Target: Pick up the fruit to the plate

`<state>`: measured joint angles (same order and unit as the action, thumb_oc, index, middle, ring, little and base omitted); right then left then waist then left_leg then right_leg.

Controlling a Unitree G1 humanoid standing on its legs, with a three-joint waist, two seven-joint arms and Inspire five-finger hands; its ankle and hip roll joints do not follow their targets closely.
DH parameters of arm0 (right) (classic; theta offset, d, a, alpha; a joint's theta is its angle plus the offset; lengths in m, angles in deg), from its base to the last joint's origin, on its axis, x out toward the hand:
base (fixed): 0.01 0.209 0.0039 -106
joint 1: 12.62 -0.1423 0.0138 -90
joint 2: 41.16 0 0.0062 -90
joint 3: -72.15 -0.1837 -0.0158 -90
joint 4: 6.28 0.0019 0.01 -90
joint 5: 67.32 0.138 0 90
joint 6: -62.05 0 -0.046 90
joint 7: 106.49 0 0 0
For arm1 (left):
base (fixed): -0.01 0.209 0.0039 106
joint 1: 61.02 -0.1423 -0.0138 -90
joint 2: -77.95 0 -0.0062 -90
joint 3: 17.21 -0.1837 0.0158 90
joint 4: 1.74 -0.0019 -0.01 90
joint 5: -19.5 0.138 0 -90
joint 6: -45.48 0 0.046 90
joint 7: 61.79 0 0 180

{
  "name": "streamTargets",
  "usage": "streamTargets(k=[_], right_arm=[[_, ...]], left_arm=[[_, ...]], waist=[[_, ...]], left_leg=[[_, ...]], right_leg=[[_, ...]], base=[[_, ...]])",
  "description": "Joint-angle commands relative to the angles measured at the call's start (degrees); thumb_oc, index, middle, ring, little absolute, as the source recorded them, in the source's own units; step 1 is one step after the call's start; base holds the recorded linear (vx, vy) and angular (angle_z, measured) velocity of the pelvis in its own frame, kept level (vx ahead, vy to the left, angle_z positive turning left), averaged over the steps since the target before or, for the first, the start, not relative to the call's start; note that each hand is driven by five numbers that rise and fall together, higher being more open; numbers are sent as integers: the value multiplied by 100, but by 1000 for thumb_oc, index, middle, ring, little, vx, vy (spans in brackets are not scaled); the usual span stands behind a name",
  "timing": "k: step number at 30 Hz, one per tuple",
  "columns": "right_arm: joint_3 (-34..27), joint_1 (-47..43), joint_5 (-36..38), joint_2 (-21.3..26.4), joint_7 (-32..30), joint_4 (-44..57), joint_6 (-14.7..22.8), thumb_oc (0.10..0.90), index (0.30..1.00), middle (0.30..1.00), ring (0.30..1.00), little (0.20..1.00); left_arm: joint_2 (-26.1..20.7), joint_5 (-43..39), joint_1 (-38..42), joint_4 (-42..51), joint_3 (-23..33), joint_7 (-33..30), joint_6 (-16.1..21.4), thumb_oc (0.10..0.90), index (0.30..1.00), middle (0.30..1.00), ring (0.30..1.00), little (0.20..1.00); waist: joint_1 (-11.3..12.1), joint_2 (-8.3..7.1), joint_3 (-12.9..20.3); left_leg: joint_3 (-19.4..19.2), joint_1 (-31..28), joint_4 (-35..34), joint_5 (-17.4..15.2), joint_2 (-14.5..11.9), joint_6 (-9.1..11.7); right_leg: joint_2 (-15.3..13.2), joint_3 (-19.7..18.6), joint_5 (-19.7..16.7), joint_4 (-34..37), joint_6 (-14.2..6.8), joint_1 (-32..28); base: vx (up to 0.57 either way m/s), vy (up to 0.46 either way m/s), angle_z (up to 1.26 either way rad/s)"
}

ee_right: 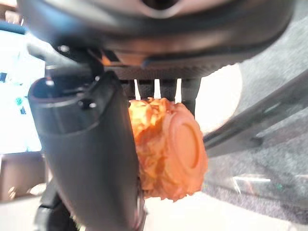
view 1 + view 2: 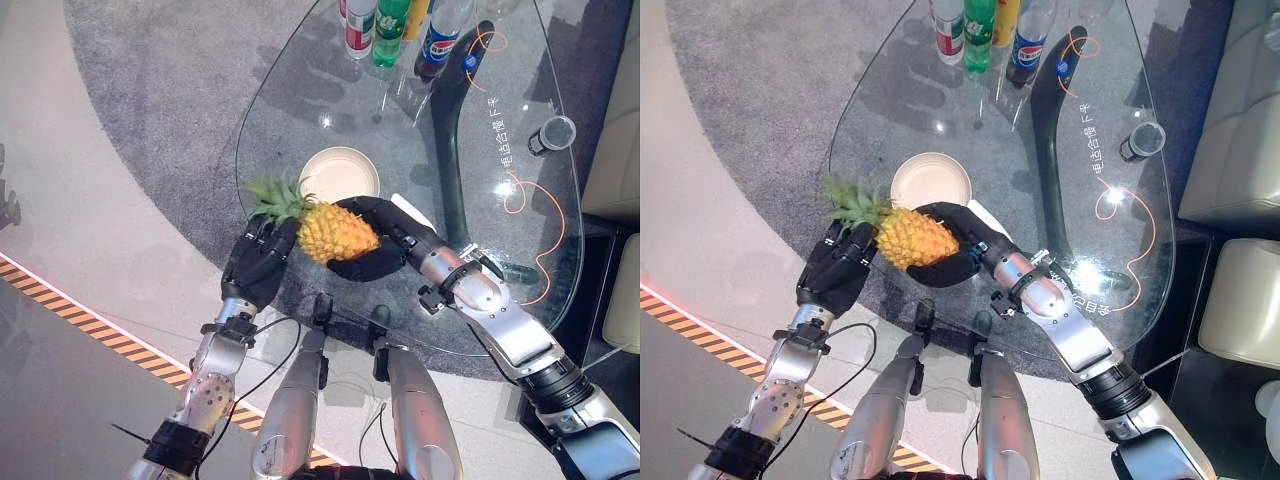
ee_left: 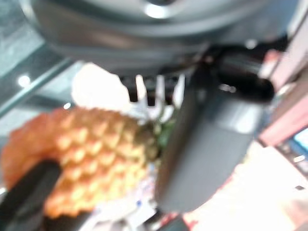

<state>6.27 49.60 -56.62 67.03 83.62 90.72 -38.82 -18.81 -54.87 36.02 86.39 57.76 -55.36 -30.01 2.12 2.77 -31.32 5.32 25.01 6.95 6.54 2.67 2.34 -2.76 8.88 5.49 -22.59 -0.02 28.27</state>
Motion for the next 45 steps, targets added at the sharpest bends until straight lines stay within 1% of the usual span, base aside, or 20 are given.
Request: streamTargets(k=[1,3,6,8,12,15,19,23,27,28,31,45], right_arm=[[1193,-353,-31,-139,1387,1391,386,100,300,300,300,200],[1324,-403,47,-136,1704,1398,257,100,300,300,300,200],[1473,-446,189,-151,1986,1398,145,100,300,300,300,200],[1571,-475,220,-182,2133,1379,186,100,300,300,300,200],[1631,-552,331,-228,2145,1323,334,100,300,300,300,200],[1636,-591,542,-303,2190,1357,358,100,300,300,300,200],[1636,-621,629,-390,2193,1346,352,100,300,300,300,200],[1614,-600,702,-488,1973,1275,366,100,300,300,300,200],[1545,-500,747,-607,1704,1242,385,100,300,300,300,200],[1534,-488,762,-619,1669,1234,390,100,300,300,300,200],[1495,-416,773,-694,1478,1161,432,100,300,300,300,200],[1334,-214,709,-899,1173,1054,489,100,300,300,300,200]], left_arm=[[113,373,604,1361,103,194,489,800,900,900,900,900],[170,368,580,1355,103,242,527,800,900,900,900,900],[183,404,581,1368,84,256,544,800,900,900,900,900],[179,375,604,1364,52,238,547,800,900,900,900,900],[212,363,632,1330,3,233,464,800,900,900,900,900],[256,300,637,1312,-46,206,313,800,900,900,900,900],[301,224,635,1240,-101,243,196,800,900,900,900,900],[374,86,623,1194,-195,408,112,800,900,900,900,900],[455,-14,604,1199,-236,683,149,800,900,900,900,900],[468,-30,607,1206,-243,714,170,100,300,300,300,200],[551,-80,599,1192,-271,899,231,100,300,300,300,200],[726,-169,584,1137,-257,940,297,100,300,300,300,200]], waist=[[67,-305,152],[91,-311,152],[112,-309,152],[137,-307,152],[152,-315,152],[158,-308,152],[161,-306,152],[155,-291,152],[136,-288,152],[131,-289,152],[111,-288,152],[52,-289,152]], left_leg=[[-67,-142,558,-565,281,-101],[-50,-125,551,-554,282,-96],[-43,-98,551,-545,275,-91],[-18,-83,552,-542,282,-83],[-9,-76,566,-551,283,-82],[-1,-69,573,-555,292,-86],[4,-32,633,-567,307,-87],[1,-18,642,-568,317,-98],[-11,-24,613,-572,325,-110],[-10,-20,616,-573,330,-113],[-16,-10,635,-585,337,-116],[-77,19,686,-625,345,-119]], right_leg=[[155,-458,-500,1028,-316,-597],[157,-451,-499,1038,-313,-591],[157,-439,-494,1031,-307,-562],[156,-422,-491,1030,-306,-556],[156,-412,-485,1023,-302,-549],[159,-414,-485,1020,-301,-543],[157,-422,-486,990,-299,-520],[146,-428,-502,994,-302,-501],[148,-449,-513,1016,-305,-494],[149,-453,-514,1016,-304,-490],[151,-457,-514,996,-300,-469],[122,-428,-519,961,-303,-413]], base=[[0,0,0],[-1,-7,2],[-1,-3,1],[0,0,0],[0,0,0],[0,0,0],[0,0,0],[0,0,0],[0,0,0],[0,0,0],[0,0,0],[0,0,0]])
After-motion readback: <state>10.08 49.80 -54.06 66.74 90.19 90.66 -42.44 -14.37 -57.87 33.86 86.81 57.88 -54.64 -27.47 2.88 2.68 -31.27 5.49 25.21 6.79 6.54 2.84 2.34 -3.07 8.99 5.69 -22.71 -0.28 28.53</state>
